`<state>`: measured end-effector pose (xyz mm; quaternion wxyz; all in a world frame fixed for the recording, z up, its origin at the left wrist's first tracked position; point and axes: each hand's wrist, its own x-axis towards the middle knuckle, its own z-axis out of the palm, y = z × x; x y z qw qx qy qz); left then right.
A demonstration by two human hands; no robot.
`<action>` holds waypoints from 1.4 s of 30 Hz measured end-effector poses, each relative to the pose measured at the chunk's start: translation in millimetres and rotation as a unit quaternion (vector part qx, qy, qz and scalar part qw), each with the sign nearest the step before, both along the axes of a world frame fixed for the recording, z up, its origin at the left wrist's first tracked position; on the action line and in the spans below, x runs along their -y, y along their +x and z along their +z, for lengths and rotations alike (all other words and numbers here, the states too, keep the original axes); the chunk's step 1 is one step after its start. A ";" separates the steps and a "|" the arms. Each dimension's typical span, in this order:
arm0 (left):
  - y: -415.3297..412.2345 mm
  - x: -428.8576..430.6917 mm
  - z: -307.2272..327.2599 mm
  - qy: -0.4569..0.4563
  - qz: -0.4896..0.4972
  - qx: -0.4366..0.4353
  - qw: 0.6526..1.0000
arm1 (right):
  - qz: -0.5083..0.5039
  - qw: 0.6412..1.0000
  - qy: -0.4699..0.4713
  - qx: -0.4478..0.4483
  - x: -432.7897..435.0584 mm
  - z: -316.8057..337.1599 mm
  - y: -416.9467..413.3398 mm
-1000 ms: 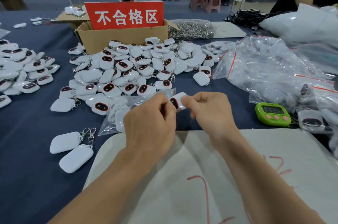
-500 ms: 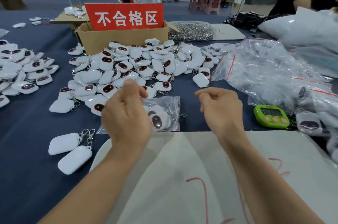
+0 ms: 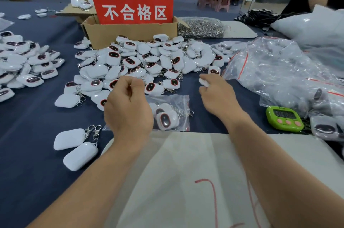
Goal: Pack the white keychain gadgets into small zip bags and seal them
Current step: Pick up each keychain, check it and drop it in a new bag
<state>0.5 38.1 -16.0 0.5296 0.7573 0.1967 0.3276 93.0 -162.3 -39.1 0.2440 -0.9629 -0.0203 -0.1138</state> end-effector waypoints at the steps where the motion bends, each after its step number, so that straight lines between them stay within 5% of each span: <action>1: -1.7 1.6 0.1 0.028 -0.010 -0.005 1.000 | -0.008 0.999 0.044 0.009 3.0 -1.7 -2.5; 4: -7.4 9.5 0.0 0.174 -0.056 -0.054 0.982 | -0.017 0.990 0.139 0.000 10.5 -1.3 -15.0; 8: -8.9 18.8 -6.9 0.376 -0.102 -0.176 0.904 | -0.049 0.955 0.293 -0.001 14.1 6.7 -38.4; 13: -8.5 19.1 -7.2 0.372 -0.125 -0.126 0.911 | -0.013 0.859 0.512 -0.024 8.4 19.1 -83.5; 18: -19.6 31.0 -4.4 0.312 -0.221 -0.039 0.923 | 0.109 0.803 0.572 -0.125 0.9 27.7 -105.9; 22: -23.2 30.5 -2.0 0.257 -0.250 0.041 0.933 | 0.106 0.762 0.621 -0.150 -1.2 35.3 -102.3; 29: -18.0 27.5 -4.4 0.215 -0.242 0.074 0.943 | 0.114 0.786 0.576 -0.192 -4.1 41.7 -104.1; 42: -16.5 30.7 -7.0 0.122 -0.297 0.052 0.946 | 0.084 0.853 0.506 -0.100 -11.6 46.4 -111.5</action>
